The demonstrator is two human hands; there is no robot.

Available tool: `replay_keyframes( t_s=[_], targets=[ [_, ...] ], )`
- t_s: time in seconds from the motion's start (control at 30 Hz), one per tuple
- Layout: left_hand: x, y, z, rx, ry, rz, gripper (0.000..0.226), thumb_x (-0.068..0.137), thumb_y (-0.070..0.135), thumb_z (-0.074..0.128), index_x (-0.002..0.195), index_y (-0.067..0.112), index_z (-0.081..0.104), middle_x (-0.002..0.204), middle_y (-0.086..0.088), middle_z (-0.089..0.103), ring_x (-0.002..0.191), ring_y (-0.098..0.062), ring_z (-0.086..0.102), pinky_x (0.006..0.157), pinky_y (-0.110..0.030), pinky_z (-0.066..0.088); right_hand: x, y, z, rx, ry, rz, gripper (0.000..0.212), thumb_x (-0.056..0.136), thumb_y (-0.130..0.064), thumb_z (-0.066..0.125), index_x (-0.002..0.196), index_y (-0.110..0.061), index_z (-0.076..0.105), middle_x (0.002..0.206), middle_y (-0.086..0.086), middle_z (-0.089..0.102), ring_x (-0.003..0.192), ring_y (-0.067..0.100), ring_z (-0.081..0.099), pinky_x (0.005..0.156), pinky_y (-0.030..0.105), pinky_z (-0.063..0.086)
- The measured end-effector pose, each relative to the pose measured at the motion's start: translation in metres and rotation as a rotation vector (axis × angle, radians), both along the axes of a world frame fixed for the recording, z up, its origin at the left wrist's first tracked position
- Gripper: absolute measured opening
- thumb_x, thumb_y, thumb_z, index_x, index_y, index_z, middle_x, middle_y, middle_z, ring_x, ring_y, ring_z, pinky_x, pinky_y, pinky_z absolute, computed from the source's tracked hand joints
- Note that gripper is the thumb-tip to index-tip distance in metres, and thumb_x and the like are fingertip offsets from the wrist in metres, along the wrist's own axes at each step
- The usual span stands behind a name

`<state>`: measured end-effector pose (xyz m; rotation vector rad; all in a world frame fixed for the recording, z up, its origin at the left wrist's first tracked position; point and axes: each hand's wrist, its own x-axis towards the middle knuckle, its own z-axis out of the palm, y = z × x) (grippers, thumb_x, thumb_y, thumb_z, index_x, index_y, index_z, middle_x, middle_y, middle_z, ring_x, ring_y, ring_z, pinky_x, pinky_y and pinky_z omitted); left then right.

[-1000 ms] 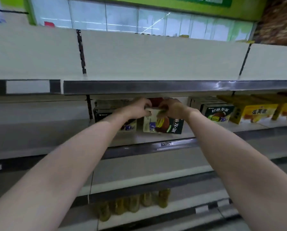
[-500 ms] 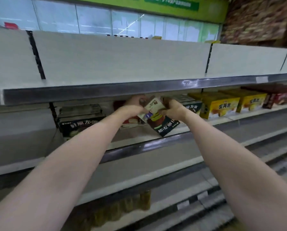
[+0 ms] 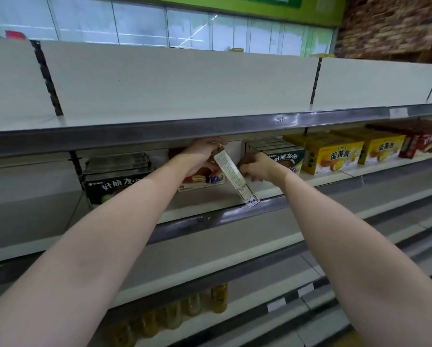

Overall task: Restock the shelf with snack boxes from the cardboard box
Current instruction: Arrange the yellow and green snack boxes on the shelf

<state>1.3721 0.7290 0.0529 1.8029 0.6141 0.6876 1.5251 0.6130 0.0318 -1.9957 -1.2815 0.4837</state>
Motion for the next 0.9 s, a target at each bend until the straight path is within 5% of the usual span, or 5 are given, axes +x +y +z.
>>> replay_keyframes(
  t_s=[0.13,0.3,0.57,0.67,0.9],
  targets=[
    [-0.002,0.005,-0.003,-0.075,-0.031,0.027,0.016,0.096,0.012,0.057,0.109,0.003,0.063,0.088,-0.012,0.067,0.079,-0.024,0.066,0.072,-0.036,0.059,-0.002,0.008,-0.004,0.001,0.012,0.023,0.025,0.09,-0.023,0.065,0.111,-0.01,0.065,0.097,0.002,0.069,0.089,0.017,0.063,0.07,0.027,0.05],
    [-0.008,0.014,-0.006,-0.046,-0.024,0.093,0.026,0.085,-0.005,0.06,0.11,-0.006,0.067,0.109,-0.02,0.068,0.089,-0.029,0.066,0.077,-0.036,0.055,-0.007,0.01,-0.002,-0.046,0.034,0.036,0.038,0.083,-0.028,0.071,0.118,-0.014,0.061,0.113,0.004,0.065,0.107,0.022,0.061,0.101,0.037,0.047],
    [-0.019,0.024,-0.007,0.007,-0.048,0.088,0.034,0.076,-0.005,0.064,0.103,0.013,0.072,0.115,-0.009,0.07,0.105,-0.024,0.064,0.089,-0.035,0.052,-0.018,0.015,0.001,-0.094,0.049,0.058,0.043,0.081,-0.033,0.075,0.115,-0.009,0.063,0.114,0.011,0.067,0.104,0.026,0.064,0.099,0.041,0.051],
    [-0.023,0.027,-0.005,0.037,-0.024,0.085,0.034,0.074,-0.005,0.063,0.097,0.019,0.071,0.115,-0.007,0.069,0.11,-0.026,0.064,0.097,-0.041,0.052,-0.022,0.014,0.006,-0.068,0.064,0.063,0.039,0.081,-0.03,0.077,0.111,-0.009,0.064,0.106,0.009,0.069,0.096,0.023,0.066,0.086,0.034,0.055],
    [-0.026,0.026,-0.006,0.185,0.106,0.035,0.043,0.081,0.003,0.073,0.121,0.014,0.062,0.123,-0.01,0.065,0.105,-0.023,0.066,0.093,-0.04,0.055,-0.02,0.017,0.004,0.019,0.019,0.001,0.026,0.083,-0.028,0.075,0.104,-0.016,0.066,0.089,0.0,0.068,0.079,0.012,0.065,0.069,0.026,0.054]
  ],
)
